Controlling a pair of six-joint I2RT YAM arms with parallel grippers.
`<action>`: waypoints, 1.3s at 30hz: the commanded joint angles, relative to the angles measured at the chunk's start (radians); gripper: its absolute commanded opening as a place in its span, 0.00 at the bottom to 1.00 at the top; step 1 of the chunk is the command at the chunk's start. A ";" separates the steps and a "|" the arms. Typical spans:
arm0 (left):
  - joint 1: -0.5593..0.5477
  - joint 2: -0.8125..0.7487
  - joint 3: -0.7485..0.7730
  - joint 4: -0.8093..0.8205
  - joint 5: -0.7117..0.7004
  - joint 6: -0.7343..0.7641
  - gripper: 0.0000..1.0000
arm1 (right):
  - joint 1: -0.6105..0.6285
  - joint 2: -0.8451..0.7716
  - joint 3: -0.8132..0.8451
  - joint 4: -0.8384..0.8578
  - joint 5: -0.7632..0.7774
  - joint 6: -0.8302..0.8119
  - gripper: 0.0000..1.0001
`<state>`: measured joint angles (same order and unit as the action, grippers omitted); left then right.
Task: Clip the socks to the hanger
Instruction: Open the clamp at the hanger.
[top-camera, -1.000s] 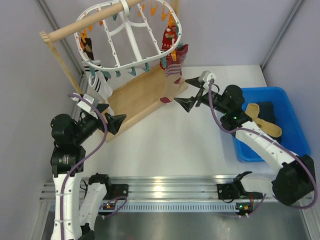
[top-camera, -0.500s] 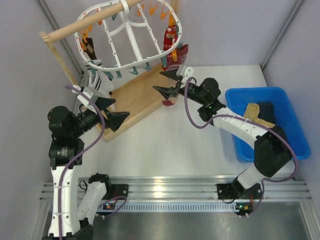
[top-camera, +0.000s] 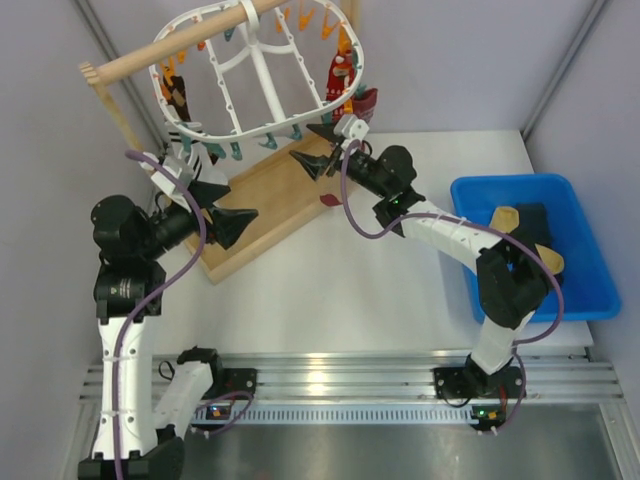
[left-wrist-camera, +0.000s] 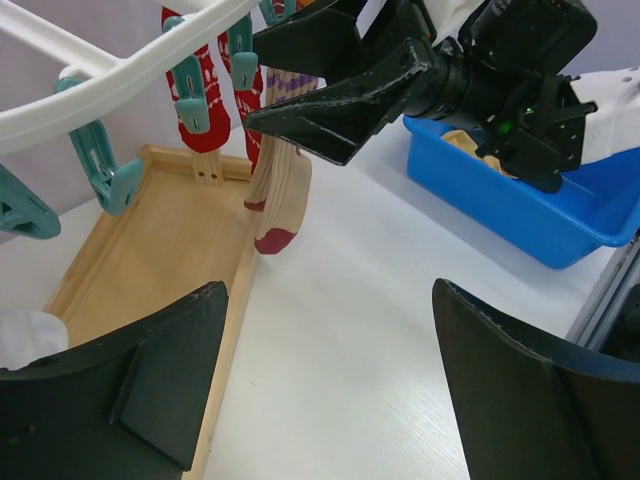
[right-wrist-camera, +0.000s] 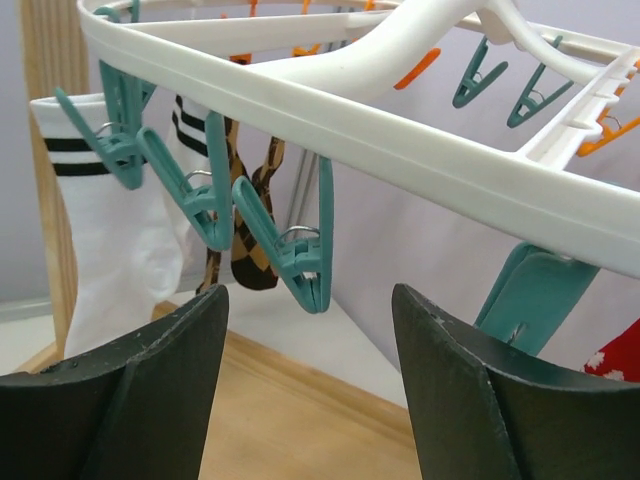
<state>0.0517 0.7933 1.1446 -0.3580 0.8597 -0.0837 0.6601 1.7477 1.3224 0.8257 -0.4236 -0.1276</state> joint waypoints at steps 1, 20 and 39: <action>0.002 0.029 0.059 0.048 0.010 -0.027 0.88 | 0.015 0.036 0.093 0.067 0.017 0.019 0.66; -0.202 0.239 0.208 0.131 -0.243 -0.087 0.75 | 0.099 0.030 0.112 0.029 0.082 -0.115 0.37; -0.398 0.425 0.383 0.126 -0.622 -0.139 0.66 | 0.134 -0.040 0.063 -0.042 0.276 -0.158 0.00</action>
<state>-0.3370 1.2045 1.4738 -0.2771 0.3126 -0.1864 0.7654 1.7687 1.3808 0.7727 -0.1905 -0.2699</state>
